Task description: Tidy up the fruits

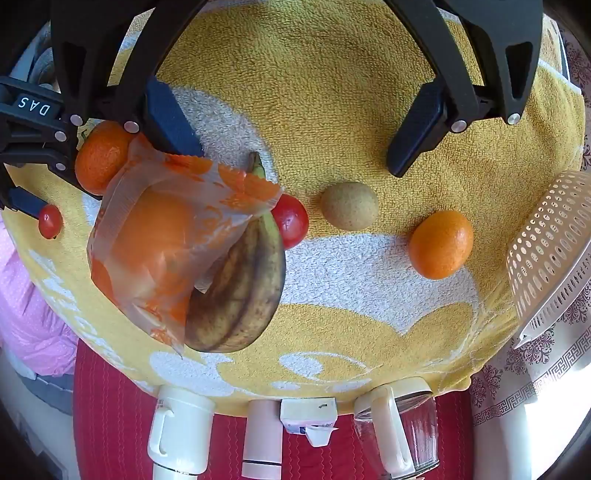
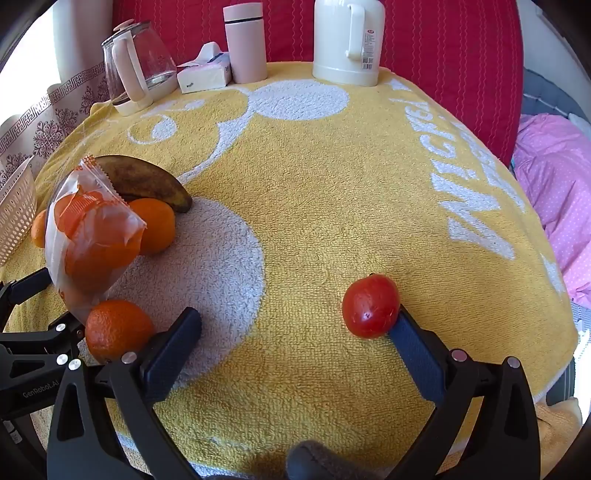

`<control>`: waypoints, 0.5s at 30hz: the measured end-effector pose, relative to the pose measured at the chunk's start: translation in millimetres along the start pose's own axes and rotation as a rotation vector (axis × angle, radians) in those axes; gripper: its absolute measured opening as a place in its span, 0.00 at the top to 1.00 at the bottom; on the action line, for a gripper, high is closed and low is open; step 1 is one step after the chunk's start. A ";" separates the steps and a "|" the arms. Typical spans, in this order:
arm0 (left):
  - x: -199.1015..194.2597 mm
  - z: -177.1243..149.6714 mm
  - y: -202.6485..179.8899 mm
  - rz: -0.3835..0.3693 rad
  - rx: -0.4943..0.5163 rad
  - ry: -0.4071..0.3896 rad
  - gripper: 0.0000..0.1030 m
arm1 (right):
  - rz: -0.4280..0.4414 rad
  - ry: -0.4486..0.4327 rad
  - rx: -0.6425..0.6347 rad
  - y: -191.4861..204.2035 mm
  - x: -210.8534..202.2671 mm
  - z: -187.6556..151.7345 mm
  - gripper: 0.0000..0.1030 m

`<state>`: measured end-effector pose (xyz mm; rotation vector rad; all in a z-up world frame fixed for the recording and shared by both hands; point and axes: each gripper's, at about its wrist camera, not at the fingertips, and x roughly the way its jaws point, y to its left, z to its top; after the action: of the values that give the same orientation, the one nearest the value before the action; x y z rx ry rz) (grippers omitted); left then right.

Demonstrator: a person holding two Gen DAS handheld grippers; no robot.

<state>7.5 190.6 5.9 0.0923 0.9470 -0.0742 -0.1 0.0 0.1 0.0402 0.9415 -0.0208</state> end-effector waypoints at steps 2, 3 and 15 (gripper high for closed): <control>0.3 -0.5 -0.1 0.000 0.000 0.000 0.02 | 0.000 0.000 0.000 0.0 0.0 0.0 0.05; 0.4 -0.7 -0.2 0.000 0.000 0.000 0.02 | 0.000 0.000 0.000 0.0 0.0 0.0 0.05; 0.3 0.1 0.8 0.002 0.000 0.000 0.02 | 0.000 0.000 0.000 0.0 0.0 0.0 0.05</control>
<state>7.8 191.3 5.8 0.0927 0.9468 -0.0723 -0.1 0.0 0.1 0.0399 0.9414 -0.0209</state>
